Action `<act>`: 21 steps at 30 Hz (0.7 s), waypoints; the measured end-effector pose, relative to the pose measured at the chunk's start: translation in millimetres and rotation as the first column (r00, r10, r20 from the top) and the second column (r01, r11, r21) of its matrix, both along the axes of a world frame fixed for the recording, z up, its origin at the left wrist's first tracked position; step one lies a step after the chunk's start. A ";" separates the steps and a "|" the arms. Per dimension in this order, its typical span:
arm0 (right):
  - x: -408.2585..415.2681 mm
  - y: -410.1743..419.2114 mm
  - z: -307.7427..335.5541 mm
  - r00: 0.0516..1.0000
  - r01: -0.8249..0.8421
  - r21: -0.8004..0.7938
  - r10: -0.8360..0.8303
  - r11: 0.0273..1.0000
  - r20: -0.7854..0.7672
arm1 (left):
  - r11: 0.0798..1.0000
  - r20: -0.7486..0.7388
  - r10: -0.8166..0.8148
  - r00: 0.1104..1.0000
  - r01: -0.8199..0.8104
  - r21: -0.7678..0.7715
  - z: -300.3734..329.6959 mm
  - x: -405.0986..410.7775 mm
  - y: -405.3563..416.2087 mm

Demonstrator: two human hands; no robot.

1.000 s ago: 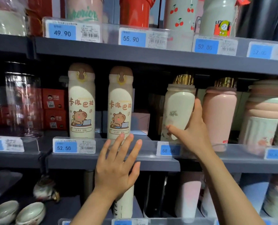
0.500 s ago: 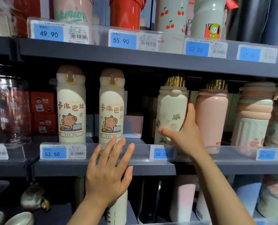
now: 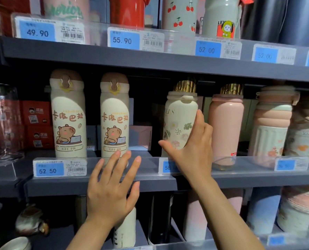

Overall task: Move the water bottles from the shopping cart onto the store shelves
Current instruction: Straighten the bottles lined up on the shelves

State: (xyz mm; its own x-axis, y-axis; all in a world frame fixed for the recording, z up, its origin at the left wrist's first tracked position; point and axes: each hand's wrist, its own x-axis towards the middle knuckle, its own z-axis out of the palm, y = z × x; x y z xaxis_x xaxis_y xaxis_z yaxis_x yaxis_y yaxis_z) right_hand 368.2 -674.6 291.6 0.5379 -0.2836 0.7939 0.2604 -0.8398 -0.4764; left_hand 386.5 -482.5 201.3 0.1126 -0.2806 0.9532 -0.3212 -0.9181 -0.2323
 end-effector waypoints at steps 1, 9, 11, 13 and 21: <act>0.7 -2.0 0.4 1.000 -0.027 0.014 0.027 1.000 -0.013 | 1.000 -0.001 -0.002 1.000 0.002 0.000 0.1 0.1 -0.2; -0.9 -13.3 11.4 0.955 -0.170 0.078 0.184 0.982 -0.231 | 1.000 0.016 -0.004 1.000 0.004 -0.005 -0.6 0.8 -0.1; -2.3 -5.2 12.3 0.973 -0.057 0.047 0.066 0.997 -0.220 | 1.000 0.015 -0.003 1.000 0.003 -0.005 -0.7 0.8 -0.3; -2.3 -0.3 12.0 0.976 0.017 0.002 -0.016 1.000 -0.219 | 1.000 0.010 -0.005 1.000 0.005 -0.004 -1.2 0.8 -0.3; 1.3 -15.3 21.7 0.940 -0.239 0.120 0.260 0.964 -0.222 | 1.000 0.046 0.010 0.999 -0.010 0.009 -2.3 5.3 0.6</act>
